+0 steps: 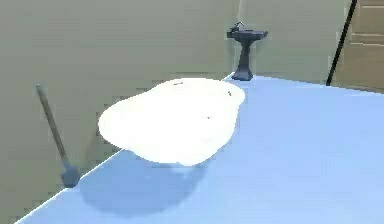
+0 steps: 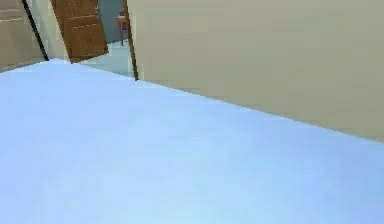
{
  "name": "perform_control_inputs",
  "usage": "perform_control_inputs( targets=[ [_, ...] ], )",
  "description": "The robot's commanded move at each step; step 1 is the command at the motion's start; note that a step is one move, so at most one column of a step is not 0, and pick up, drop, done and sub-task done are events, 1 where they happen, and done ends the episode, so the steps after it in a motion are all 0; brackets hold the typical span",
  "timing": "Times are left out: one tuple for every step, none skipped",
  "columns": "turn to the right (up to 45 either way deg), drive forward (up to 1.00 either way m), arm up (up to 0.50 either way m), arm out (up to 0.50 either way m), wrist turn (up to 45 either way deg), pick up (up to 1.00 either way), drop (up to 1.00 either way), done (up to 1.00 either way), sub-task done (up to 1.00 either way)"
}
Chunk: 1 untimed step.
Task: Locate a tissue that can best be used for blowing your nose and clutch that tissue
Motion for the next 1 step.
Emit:
perform_control_inputs(
  targets=[
    [45.0,0.0,0.0,0.0,0.0,0.0,0.0,0.0,0.0]
  ],
)
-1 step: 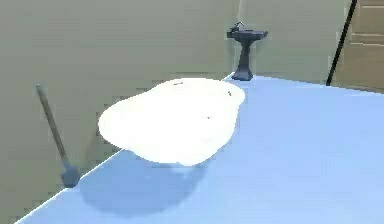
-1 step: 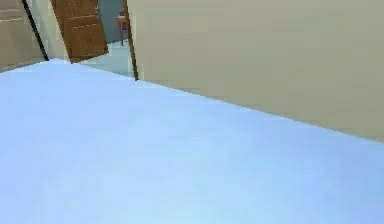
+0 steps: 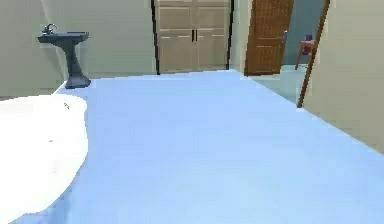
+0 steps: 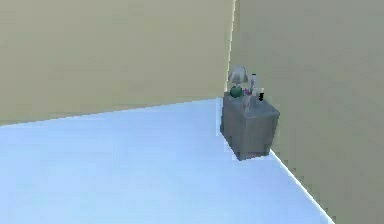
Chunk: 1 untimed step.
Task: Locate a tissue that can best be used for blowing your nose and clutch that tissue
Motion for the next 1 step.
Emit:
perform_control_inputs(
  targets=[
    [18.0,0.0,0.0,0.0,0.0,0.0,0.0,0.0,0.0]
  ],
)
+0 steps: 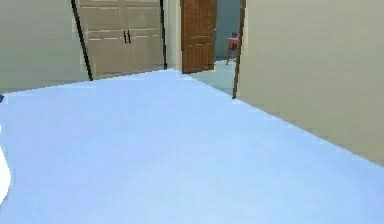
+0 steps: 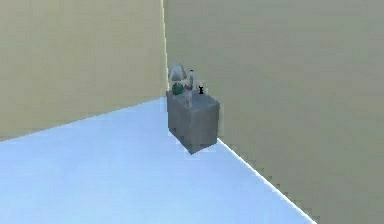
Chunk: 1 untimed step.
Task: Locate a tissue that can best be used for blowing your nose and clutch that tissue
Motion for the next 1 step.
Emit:
perform_control_inputs(
  targets=[
    [3.0,0.0,0.0,0.0,0.0,0.0,0.0,0.0,0.0]
  ],
)
